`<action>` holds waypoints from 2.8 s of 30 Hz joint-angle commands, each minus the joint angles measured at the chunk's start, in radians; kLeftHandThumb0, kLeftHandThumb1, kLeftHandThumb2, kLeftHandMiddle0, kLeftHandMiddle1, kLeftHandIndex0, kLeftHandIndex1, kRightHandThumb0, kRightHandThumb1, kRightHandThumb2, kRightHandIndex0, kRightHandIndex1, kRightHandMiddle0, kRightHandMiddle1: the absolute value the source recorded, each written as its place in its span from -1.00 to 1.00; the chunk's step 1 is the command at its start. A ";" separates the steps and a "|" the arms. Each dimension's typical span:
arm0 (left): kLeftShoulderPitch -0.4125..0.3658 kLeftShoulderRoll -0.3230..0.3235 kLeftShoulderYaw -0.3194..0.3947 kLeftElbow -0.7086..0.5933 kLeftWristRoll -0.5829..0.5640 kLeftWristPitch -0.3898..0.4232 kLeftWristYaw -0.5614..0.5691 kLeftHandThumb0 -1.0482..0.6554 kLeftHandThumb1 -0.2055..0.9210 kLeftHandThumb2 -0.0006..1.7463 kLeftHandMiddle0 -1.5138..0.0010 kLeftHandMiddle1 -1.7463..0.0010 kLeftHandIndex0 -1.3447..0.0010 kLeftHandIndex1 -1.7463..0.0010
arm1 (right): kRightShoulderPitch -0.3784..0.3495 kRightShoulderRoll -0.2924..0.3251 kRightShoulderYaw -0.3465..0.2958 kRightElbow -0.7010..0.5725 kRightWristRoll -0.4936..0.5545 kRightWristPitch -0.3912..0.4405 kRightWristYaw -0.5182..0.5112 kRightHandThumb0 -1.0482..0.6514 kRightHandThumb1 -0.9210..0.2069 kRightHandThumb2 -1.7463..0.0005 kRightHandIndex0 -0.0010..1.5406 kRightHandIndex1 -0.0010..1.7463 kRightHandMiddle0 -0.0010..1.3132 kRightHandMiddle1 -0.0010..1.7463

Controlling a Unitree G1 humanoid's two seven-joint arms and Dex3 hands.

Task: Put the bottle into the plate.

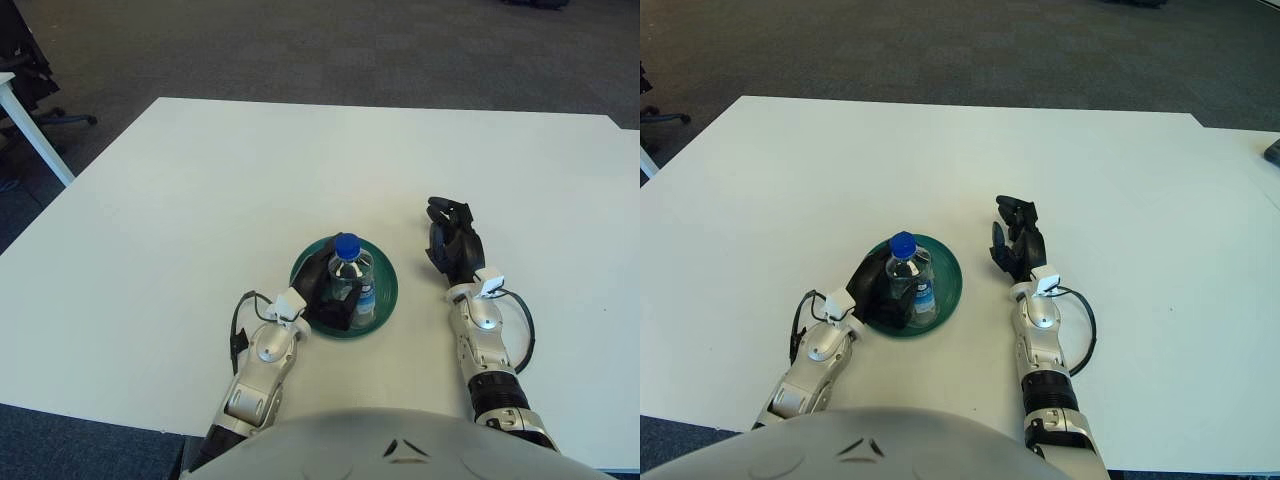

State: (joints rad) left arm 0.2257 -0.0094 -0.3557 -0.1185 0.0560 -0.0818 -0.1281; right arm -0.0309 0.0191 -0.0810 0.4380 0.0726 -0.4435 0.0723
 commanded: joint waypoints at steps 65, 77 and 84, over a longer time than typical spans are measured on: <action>-0.057 -0.064 0.090 0.113 0.089 -0.254 0.158 0.20 0.03 0.32 -0.54 -1.00 -0.36 -1.00 | 0.071 0.023 0.001 0.113 0.025 0.026 0.064 -0.30 -0.99 0.45 -0.33 -0.29 -1.00 0.38; -0.052 -0.067 0.086 0.105 0.080 -0.243 0.154 0.21 0.00 0.37 -0.54 -1.00 -0.37 -1.00 | 0.074 0.018 0.004 0.111 0.008 0.018 0.053 -0.31 -1.00 0.41 -0.33 -0.29 -1.00 0.37; -0.049 -0.067 0.083 0.089 0.078 -0.202 0.146 0.19 0.02 0.34 -0.54 -1.00 -0.36 -1.00 | 0.075 0.015 0.004 0.108 0.005 0.019 0.050 -0.30 -0.99 0.41 -0.32 -0.27 -0.99 0.39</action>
State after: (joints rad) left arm 0.1807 -0.0760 -0.2732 -0.0139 0.1378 -0.3054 0.0251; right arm -0.0342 0.0179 -0.0846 0.4500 0.0792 -0.4594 0.1265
